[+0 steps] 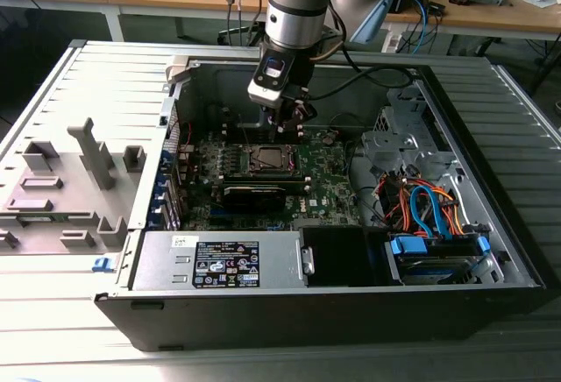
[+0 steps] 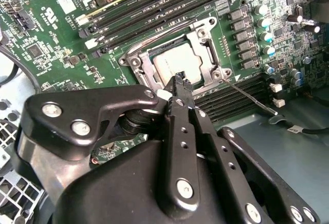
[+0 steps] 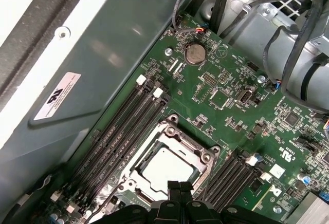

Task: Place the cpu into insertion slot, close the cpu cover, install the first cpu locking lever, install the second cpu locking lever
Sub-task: 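Install the first cpu locking lever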

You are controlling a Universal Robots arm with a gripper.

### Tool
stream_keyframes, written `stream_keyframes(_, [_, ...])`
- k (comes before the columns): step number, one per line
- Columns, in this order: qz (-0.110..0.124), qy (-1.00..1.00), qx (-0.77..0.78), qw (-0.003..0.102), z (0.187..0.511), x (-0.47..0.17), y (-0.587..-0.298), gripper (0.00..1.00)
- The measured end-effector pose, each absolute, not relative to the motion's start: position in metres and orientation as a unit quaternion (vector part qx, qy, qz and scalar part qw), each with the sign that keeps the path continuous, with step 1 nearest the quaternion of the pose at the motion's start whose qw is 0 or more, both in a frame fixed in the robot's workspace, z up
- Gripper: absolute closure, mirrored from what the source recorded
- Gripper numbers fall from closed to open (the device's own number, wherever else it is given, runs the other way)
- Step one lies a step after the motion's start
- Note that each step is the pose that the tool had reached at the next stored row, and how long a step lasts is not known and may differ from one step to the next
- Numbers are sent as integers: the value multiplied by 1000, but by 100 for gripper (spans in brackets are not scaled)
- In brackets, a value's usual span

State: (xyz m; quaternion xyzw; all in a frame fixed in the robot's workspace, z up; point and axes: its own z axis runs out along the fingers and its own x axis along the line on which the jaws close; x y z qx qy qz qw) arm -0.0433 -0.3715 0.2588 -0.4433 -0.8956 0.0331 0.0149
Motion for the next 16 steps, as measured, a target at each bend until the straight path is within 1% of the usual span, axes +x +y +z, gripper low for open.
stream_keyframes(16, [33, -905, -424, 14, 259, -43, -371, 89])
